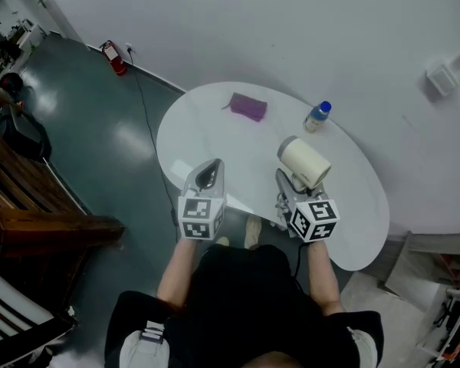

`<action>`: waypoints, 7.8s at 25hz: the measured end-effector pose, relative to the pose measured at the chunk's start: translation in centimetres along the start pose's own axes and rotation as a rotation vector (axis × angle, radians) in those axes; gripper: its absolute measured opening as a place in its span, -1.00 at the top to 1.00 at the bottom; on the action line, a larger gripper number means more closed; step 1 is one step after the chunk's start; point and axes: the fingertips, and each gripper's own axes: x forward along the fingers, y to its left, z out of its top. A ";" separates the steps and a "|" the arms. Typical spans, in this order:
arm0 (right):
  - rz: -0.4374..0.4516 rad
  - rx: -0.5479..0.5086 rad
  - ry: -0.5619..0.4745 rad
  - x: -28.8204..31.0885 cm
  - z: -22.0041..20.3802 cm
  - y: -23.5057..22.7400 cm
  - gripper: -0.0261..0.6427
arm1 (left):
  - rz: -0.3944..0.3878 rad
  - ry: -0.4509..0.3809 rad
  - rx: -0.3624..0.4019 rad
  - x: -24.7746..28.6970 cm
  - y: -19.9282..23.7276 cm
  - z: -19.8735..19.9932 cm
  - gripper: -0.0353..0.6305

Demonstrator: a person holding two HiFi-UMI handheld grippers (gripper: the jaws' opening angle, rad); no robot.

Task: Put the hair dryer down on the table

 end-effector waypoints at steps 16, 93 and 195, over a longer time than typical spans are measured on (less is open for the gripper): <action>0.062 -0.060 0.148 7.4 -3.3 -8.1 0.29 | 0.111 0.058 -0.070 8.2 -0.4 -3.4 0.88; -0.053 -0.107 0.645 18.8 -21.4 -15.0 0.25 | 0.167 0.304 -0.120 15.2 0.0 -15.4 0.88; -0.233 -0.065 0.347 10.1 -12.9 -10.1 0.22 | 0.023 0.190 -0.010 7.5 -0.8 -10.7 0.88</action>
